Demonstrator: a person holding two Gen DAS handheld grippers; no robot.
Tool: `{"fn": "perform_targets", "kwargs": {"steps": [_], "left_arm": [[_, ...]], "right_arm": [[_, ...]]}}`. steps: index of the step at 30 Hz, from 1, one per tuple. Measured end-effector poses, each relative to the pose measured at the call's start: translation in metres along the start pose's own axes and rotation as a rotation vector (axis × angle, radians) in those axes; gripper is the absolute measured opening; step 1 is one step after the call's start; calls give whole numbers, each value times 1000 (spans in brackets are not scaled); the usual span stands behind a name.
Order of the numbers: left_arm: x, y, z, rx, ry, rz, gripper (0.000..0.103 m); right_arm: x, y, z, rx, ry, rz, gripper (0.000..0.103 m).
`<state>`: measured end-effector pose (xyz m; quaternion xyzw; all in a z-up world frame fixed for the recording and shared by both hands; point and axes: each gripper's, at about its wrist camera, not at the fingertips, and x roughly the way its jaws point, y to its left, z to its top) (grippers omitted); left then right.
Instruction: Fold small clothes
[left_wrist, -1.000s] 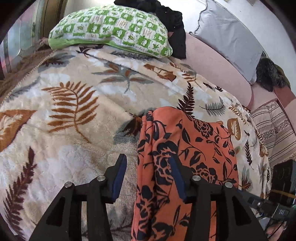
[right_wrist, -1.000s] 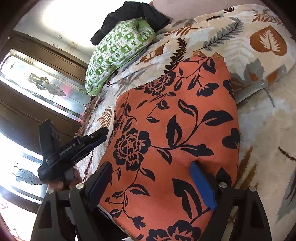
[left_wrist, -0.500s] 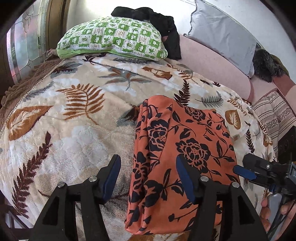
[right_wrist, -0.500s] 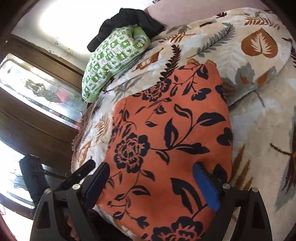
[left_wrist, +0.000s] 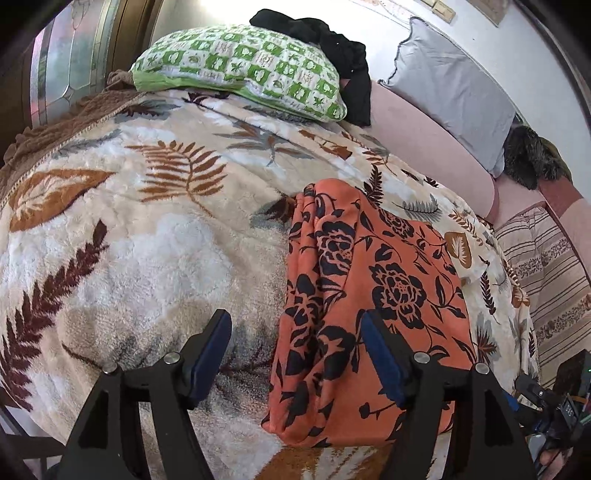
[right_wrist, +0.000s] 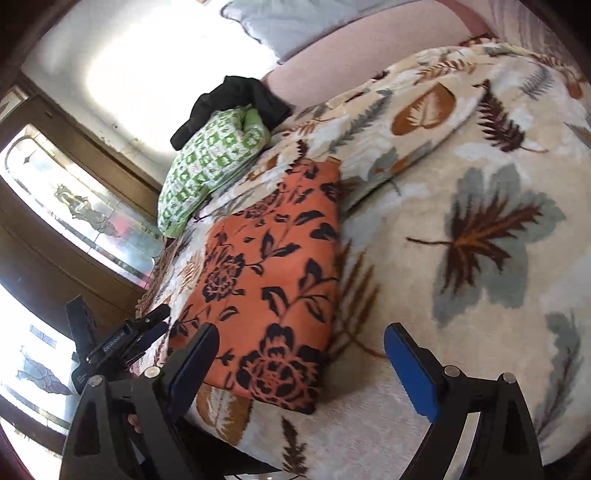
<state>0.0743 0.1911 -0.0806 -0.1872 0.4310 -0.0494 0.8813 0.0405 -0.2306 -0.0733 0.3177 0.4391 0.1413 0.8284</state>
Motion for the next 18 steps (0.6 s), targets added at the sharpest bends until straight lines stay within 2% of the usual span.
{"fn": "perform_targets", "kwargs": {"steps": [2, 5, 6, 10, 18], "left_arm": [[-1, -1, 1, -15, 7, -26, 73], [-5, -12, 7, -7, 5, -57, 78], [-5, -17, 9, 9, 1, -49, 80], [-2, -35, 11, 80, -3, 19, 81], [-3, -47, 5, 134, -5, 48, 81]], "right_arm": [[0, -11, 4, 69, -2, 31, 93], [3, -9, 6, 55, 5, 72, 93], [6, -7, 5, 44, 10, 81, 93], [11, -6, 1, 17, 26, 84, 93], [8, -7, 0, 17, 9, 67, 93]]}}
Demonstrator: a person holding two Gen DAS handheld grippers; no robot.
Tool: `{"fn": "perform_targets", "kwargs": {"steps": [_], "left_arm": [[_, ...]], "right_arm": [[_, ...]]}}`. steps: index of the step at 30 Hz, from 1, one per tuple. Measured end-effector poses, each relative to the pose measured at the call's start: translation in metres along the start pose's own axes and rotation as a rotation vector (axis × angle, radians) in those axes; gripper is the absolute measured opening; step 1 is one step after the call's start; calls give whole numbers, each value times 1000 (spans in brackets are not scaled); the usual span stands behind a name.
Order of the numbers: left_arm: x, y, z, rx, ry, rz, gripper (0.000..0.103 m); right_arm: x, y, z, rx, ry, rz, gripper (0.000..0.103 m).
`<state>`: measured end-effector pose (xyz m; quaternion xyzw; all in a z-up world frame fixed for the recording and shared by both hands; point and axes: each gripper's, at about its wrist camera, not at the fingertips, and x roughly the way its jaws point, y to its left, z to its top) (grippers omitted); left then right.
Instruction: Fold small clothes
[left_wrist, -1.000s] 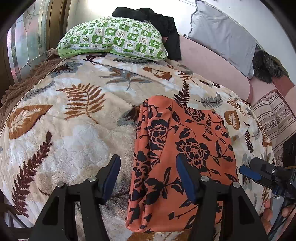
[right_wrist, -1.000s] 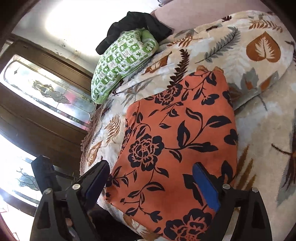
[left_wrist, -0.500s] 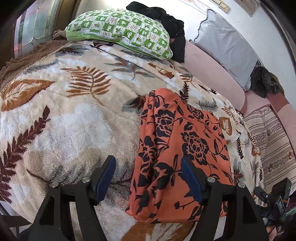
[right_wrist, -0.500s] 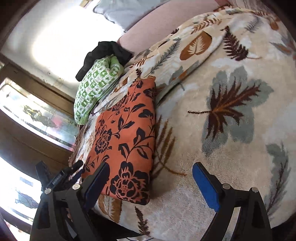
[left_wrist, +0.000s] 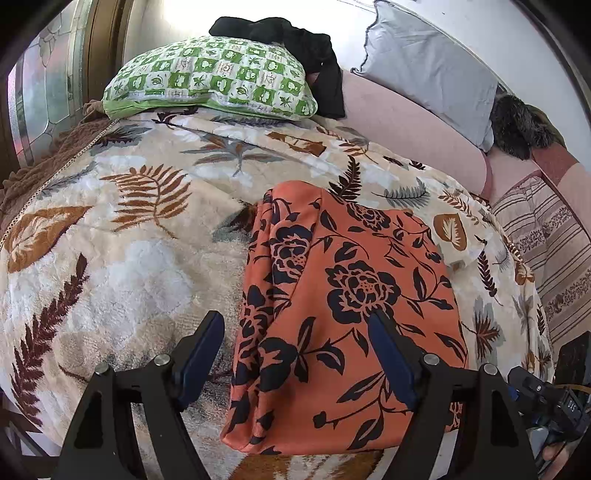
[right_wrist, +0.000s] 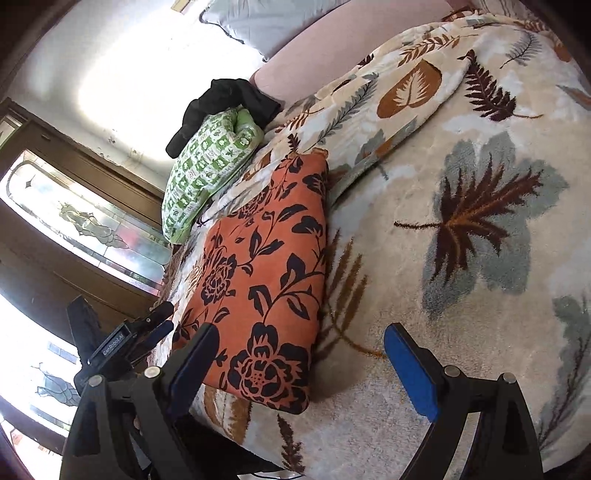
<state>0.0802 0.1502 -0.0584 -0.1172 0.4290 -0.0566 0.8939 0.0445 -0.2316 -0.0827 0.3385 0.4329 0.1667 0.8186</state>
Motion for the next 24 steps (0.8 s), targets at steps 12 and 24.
{"fn": "perform_targets", "kwargs": {"steps": [12, 24], "left_arm": [[-9, 13, 4, -15, -12, -23, 81], [41, 21, 29, -60, 156, -148, 86]], "right_arm": [[3, 11, 2, -8, 11, -46, 93], [68, 25, 60, -7, 133, -28, 93]]}}
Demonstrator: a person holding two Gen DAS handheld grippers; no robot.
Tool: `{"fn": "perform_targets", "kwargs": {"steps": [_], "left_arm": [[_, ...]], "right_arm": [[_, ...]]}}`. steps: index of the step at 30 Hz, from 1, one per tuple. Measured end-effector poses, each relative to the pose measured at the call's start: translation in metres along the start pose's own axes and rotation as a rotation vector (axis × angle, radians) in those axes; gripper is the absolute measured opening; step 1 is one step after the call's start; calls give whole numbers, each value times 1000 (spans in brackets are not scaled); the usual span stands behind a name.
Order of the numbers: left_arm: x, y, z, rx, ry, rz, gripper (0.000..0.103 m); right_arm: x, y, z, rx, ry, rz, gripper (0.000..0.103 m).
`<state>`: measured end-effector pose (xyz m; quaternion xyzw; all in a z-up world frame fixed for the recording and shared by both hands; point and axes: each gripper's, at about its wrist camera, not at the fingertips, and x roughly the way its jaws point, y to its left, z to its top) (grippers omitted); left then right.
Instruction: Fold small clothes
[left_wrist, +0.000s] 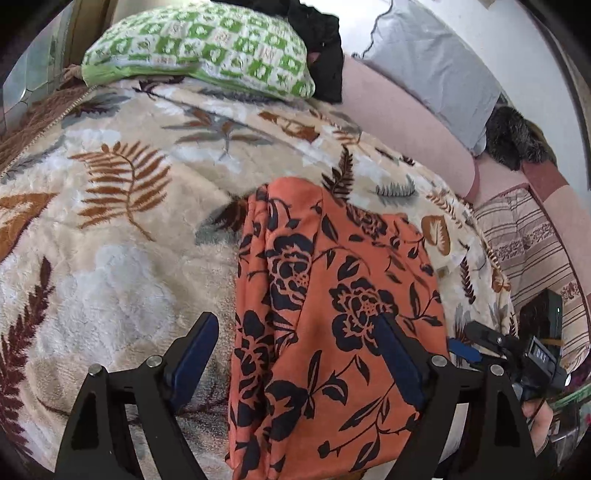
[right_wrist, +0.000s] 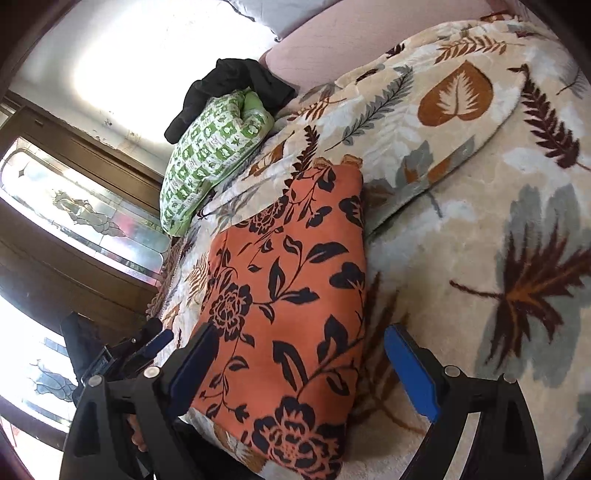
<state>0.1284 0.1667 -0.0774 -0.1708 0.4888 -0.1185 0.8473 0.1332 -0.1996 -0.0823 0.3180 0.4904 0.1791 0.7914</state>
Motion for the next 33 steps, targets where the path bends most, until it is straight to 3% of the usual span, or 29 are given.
{"fn": "perform_targets", "kwargs": {"steps": [3, 7, 12, 17, 21, 23, 24, 25, 29, 31, 33], "left_arm": [[36, 1, -9, 28, 124, 84, 86], [37, 0, -13, 37, 98, 76, 89], [32, -4, -13, 34, 97, 100, 89], [14, -13, 0, 57, 21, 91, 89], [42, -5, -1, 31, 106, 115, 89], [44, -1, -5, 14, 88, 87, 87], [43, -1, -5, 10, 94, 60, 72], [44, -1, -5, 2, 118, 4, 53], [37, -8, -6, 19, 103, 8, 37], [27, -16, -4, 21, 76, 12, 31], [12, -28, 0, 15, 33, -30, 30]], "right_arm": [[36, -9, 6, 58, 94, 6, 93], [49, 4, 2, 4, 119, 4, 84], [54, 8, -2, -17, 129, -25, 85], [51, 6, 0, 4, 120, -28, 85], [54, 9, 2, 5, 120, -49, 86], [56, 13, 3, -13, 117, -68, 84], [57, 15, 2, -30, 120, -85, 82], [59, 17, 3, -44, 125, -114, 68], [58, 33, 7, -97, 129, -157, 43], [51, 51, 11, -167, 117, -177, 39], [39, 64, 19, -211, 94, -174, 37]]}}
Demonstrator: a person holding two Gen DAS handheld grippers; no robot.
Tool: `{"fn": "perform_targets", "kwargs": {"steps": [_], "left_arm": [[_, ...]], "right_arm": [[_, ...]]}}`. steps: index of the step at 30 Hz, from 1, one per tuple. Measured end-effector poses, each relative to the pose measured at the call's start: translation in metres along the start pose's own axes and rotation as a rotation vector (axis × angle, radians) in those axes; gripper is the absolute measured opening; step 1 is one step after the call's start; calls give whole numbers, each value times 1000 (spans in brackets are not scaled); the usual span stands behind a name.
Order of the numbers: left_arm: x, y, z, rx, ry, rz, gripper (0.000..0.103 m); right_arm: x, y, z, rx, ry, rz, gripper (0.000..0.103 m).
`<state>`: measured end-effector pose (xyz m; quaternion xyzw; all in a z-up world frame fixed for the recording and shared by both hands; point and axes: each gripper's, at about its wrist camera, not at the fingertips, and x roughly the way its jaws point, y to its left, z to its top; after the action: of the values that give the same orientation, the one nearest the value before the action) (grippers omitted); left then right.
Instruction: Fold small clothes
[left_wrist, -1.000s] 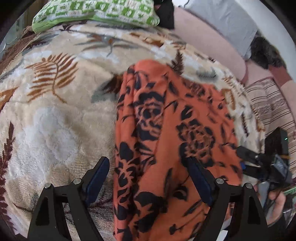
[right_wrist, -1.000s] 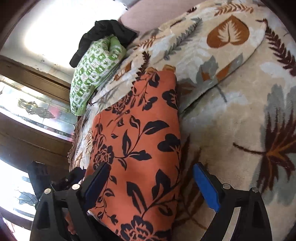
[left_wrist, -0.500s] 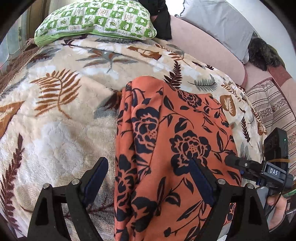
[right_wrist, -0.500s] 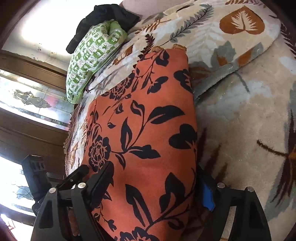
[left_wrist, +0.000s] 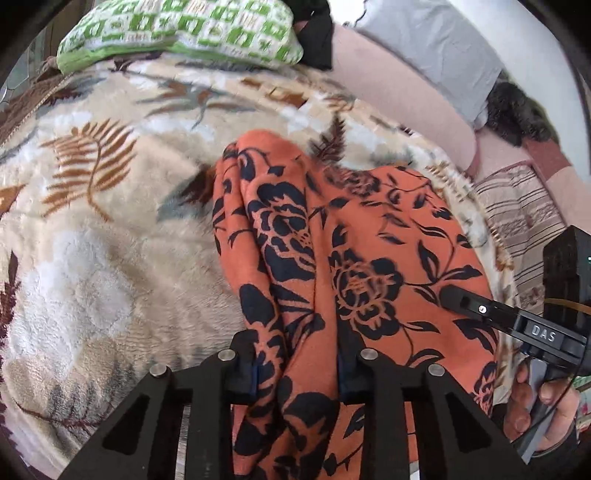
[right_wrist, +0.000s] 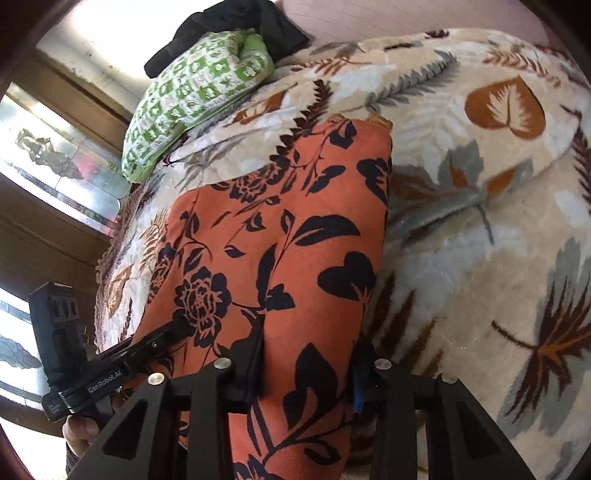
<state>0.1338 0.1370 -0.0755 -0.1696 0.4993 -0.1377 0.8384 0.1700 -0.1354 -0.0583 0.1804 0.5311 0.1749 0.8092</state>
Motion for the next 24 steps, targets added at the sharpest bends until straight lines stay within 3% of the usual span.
{"fn": "perform_targets", "kwargs": {"steps": [6, 10, 11, 13, 14, 15, 16, 18, 20, 24], "left_arm": [[-23, -64, 28, 78, -140, -74, 30], [17, -106, 46, 99, -100, -94, 36], [35, -113, 46, 101, -88, -71, 38], [74, -114, 44, 111, -17, 22, 53], [93, -109, 39, 114, 38, 95, 53], [102, -103, 36, 113, 78, 114, 61], [96, -96, 34, 97, 61, 91, 64], [76, -93, 33, 112, -3, 149, 72], [59, -97, 31, 169, -63, 242, 72], [60, -101, 27, 201, -42, 239, 72]], "right_arm": [[-72, -5, 32, -77, -147, 2, 36], [-100, -48, 44, -29, -213, -7, 37], [-99, -65, 44, -10, -214, -6, 37], [-79, -99, 44, 14, -170, -16, 41], [-63, -123, 41, 64, -133, -56, 52], [-51, -144, 35, 114, -105, -143, 57], [-42, -160, 28, 151, -75, -238, 58], [-53, -175, 13, 196, -134, -186, 64], [-70, -167, 11, 173, -196, -250, 64], [-103, -130, 22, 127, -326, -30, 68]]}}
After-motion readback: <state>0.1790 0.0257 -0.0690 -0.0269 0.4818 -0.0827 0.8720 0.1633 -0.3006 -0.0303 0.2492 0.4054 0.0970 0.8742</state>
